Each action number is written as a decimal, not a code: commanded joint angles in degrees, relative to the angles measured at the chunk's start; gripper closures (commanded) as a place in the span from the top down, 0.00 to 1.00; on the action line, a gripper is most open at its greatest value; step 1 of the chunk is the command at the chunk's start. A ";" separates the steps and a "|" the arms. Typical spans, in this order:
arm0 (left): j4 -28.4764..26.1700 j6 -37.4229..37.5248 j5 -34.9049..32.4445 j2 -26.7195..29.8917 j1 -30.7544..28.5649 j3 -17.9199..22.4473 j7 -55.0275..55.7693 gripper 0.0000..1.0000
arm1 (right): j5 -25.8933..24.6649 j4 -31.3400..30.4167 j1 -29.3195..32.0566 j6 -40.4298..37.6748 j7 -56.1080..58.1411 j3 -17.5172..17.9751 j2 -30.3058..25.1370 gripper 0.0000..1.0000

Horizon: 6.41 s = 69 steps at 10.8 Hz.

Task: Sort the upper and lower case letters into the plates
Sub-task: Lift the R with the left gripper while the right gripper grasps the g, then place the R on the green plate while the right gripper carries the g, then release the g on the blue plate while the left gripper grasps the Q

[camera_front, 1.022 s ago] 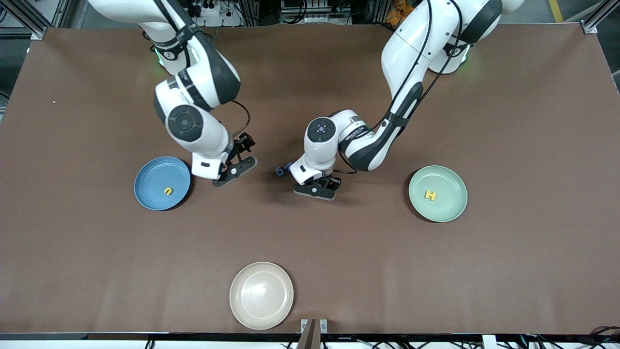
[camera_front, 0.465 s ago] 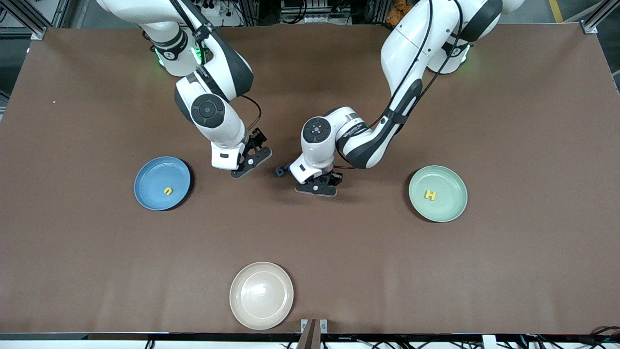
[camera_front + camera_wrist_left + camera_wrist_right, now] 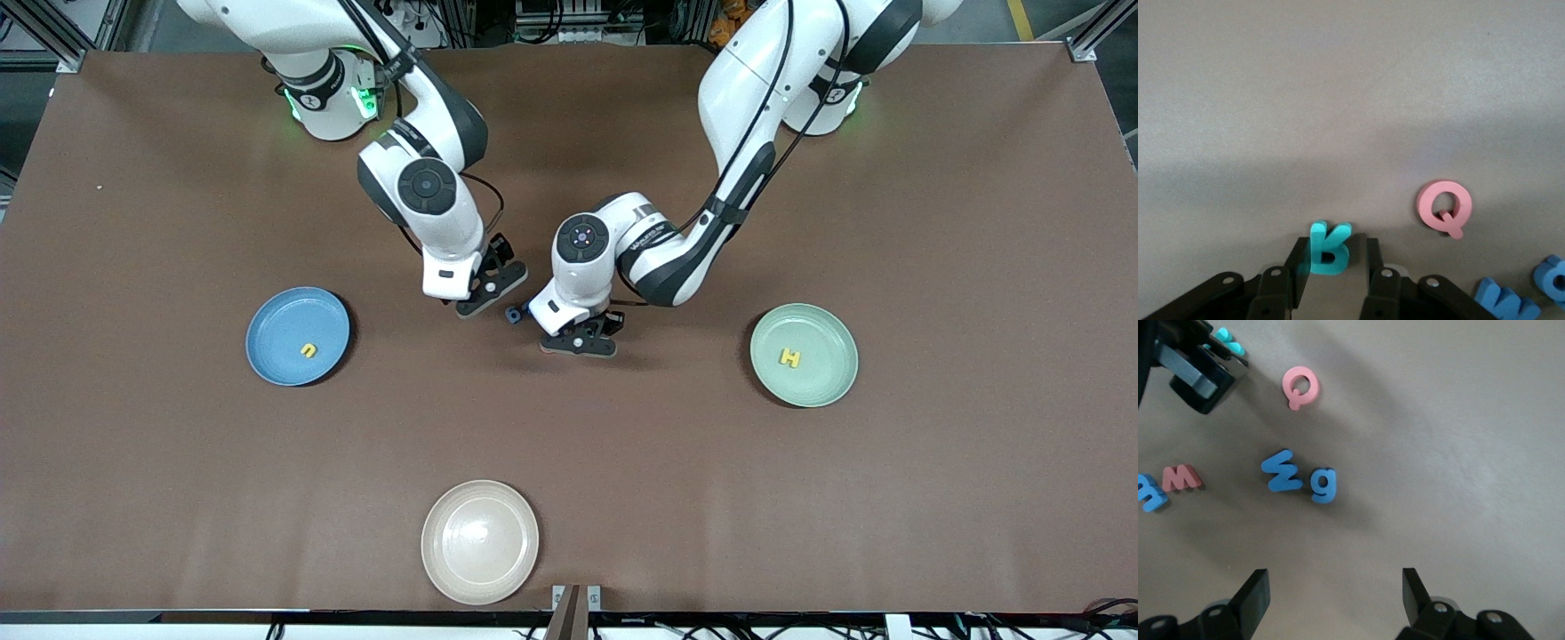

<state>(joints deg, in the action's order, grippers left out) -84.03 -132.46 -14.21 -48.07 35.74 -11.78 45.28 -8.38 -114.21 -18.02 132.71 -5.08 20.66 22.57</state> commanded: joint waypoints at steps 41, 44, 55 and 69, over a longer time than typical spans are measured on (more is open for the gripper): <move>-16.96 8.11 10.61 18.55 -25.74 -5.18 -21.41 1.00 | -0.23 1.98 12.47 -15.44 18.07 -9.31 -4.63 0.00; -12.49 6.52 9.55 15.30 -17.57 -4.92 -11.99 1.00 | -0.23 1.80 13.88 -20.02 19.14 -15.02 -4.73 0.00; 0.97 -16.42 1.90 -2.20 7.85 9.23 1.92 1.00 | -0.23 9.17 15.03 -28.47 20.64 -19.52 -7.61 1.00; 4.32 -15.72 -5.48 -6.25 10.50 10.55 0.51 0.69 | 10.31 11.38 18.71 -30.76 14.05 -20.14 -22.66 1.00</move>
<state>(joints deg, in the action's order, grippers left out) -79.60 -148.50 -18.21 -54.20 45.75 -1.99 45.03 0.57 -102.39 -0.70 102.41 10.02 -0.08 0.58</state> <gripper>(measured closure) 0.194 0.000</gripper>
